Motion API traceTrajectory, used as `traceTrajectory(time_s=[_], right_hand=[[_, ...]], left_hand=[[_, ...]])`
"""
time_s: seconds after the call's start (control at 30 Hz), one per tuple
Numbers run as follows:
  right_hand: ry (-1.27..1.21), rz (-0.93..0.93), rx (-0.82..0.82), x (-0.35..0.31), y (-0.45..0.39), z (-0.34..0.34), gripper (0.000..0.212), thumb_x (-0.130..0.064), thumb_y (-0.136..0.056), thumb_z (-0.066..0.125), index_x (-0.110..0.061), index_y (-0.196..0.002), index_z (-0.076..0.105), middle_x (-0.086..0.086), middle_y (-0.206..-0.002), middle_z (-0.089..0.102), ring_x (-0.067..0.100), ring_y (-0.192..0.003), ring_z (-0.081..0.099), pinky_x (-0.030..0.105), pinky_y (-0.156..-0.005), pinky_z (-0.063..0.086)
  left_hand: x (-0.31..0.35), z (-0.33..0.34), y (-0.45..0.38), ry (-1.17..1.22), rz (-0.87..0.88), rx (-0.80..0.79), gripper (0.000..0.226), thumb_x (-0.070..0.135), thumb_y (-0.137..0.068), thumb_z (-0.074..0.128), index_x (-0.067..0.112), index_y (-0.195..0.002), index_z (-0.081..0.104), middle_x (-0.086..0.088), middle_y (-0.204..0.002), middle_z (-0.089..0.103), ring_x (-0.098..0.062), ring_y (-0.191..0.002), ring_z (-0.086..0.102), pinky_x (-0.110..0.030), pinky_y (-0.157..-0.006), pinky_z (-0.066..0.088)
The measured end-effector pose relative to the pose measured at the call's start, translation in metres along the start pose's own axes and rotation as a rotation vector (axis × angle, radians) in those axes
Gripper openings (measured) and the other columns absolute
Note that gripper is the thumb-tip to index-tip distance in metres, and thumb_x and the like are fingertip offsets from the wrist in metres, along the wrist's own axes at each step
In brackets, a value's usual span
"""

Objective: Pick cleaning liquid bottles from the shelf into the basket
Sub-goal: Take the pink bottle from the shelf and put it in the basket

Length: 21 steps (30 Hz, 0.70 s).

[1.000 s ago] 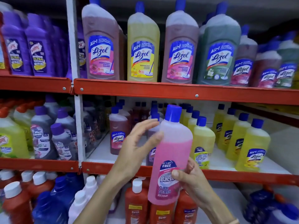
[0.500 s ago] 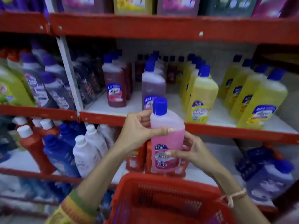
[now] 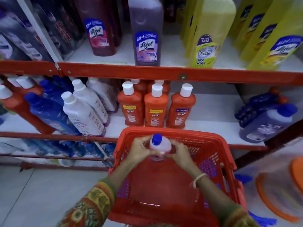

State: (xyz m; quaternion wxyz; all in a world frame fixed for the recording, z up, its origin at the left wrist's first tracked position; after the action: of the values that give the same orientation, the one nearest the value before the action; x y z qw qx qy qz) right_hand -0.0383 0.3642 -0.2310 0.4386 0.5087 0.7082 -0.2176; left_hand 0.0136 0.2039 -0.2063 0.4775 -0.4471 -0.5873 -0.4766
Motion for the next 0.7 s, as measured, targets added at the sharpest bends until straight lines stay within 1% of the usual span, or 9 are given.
traceTrajectory(time_s=[0.07,0.1,0.17,0.27,0.3,0.47,0.6,0.63,0.7], right_hand=[[0.048,0.049,-0.006,0.021,0.003,0.023,0.055,-0.014,-0.056,0.084,-0.01,-0.109,0.068,0.014,-0.108,0.074,0.017,-0.095,0.066,0.041,-0.088,0.054],[0.064,0.079,-0.01,0.03,0.005,0.033,0.054,-0.015,-0.057,0.083,-0.01,-0.109,0.068,0.014,-0.108,0.074,0.021,-0.096,0.068,0.042,-0.088,0.054],[0.105,0.145,-0.03,0.044,0.008,0.049,0.054,-0.017,-0.057,0.082,-0.013,-0.109,0.068,0.013,-0.106,0.075,0.026,-0.096,0.07,0.039,-0.085,0.054],[0.149,0.238,-0.063,0.055,0.014,0.066,0.051,-0.015,-0.061,0.08,-0.016,-0.11,0.066,0.013,-0.105,0.075,0.03,-0.098,0.069,0.035,-0.08,0.051],[0.155,0.258,-0.072,0.058,0.017,0.07,0.051,-0.014,-0.063,0.079,-0.017,-0.112,0.065,0.013,-0.107,0.074,0.03,-0.099,0.068,0.034,-0.081,0.05],[0.185,0.291,-0.075,0.065,0.023,0.083,0.046,-0.018,-0.071,0.074,-0.02,-0.115,0.062,0.012,-0.109,0.074,0.032,-0.103,0.066,0.033,-0.082,0.049],[0.253,0.272,-0.095,0.057,0.021,0.085,0.037,-0.016,-0.076,0.069,-0.018,-0.112,0.061,0.014,-0.108,0.073,0.035,-0.103,0.066,0.036,-0.081,0.05],[0.271,0.264,-0.114,0.055,0.021,0.084,0.038,-0.017,-0.075,0.07,-0.017,-0.111,0.062,0.014,-0.108,0.073,0.035,-0.103,0.066,0.036,-0.082,0.051],[0.297,0.248,-0.185,0.052,0.021,0.08,0.043,-0.018,-0.071,0.074,-0.015,-0.113,0.062,0.014,-0.109,0.073,0.033,-0.104,0.066,0.035,-0.083,0.052]], left_hand=[[-0.034,0.0,0.004,-0.011,-0.07,0.026,0.061,0.024,-0.035,0.089,0.023,-0.094,0.071,0.018,-0.08,0.075,-0.004,-0.078,0.064,-0.025,-0.075,0.054],[-0.05,0.0,0.005,-0.018,-0.1,0.048,0.064,0.027,-0.033,0.088,0.023,-0.094,0.07,0.02,-0.078,0.074,-0.004,-0.077,0.063,-0.024,-0.074,0.054],[-0.074,0.001,0.008,-0.034,-0.162,0.092,0.071,0.025,-0.028,0.089,0.019,-0.096,0.069,0.018,-0.076,0.074,-0.006,-0.078,0.062,-0.021,-0.072,0.053],[-0.103,0.003,0.011,-0.036,-0.26,0.121,0.074,-0.005,-0.034,0.09,-0.001,-0.104,0.066,-0.009,-0.092,0.07,-0.019,-0.087,0.059,-0.015,-0.068,0.052],[-0.111,0.004,0.012,-0.042,-0.273,0.117,0.074,-0.011,-0.035,0.088,-0.004,-0.106,0.065,-0.012,-0.098,0.068,-0.02,-0.089,0.058,-0.014,-0.068,0.052],[-0.133,0.001,0.02,-0.048,-0.34,0.152,0.069,-0.024,-0.044,0.08,-0.009,-0.109,0.062,-0.015,-0.1,0.065,-0.02,-0.089,0.057,-0.013,-0.065,0.051],[-0.134,-0.004,0.021,-0.064,-0.341,0.114,0.067,-0.021,-0.044,0.082,-0.008,-0.107,0.063,-0.015,-0.1,0.066,-0.021,-0.091,0.059,-0.016,-0.07,0.053],[-0.135,-0.005,0.021,-0.088,-0.338,0.092,0.069,-0.018,-0.043,0.085,-0.008,-0.107,0.063,-0.014,-0.1,0.066,-0.019,-0.089,0.06,-0.017,-0.071,0.053],[-0.131,-0.007,0.021,-0.159,-0.336,0.019,0.079,-0.007,-0.036,0.09,-0.007,-0.109,0.062,-0.011,-0.099,0.066,-0.007,-0.085,0.062,-0.022,-0.075,0.052]])
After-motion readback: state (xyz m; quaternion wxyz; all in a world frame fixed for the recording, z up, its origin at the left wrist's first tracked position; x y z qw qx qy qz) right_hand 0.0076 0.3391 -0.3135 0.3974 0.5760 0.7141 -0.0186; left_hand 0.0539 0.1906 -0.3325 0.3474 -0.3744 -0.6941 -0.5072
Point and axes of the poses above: each hand's wrist, its own y-axis away from the middle knuckle, its own z-axis out of the palm, x = y × z, the point moved 4 cm from there along -y, towards the middle knuckle
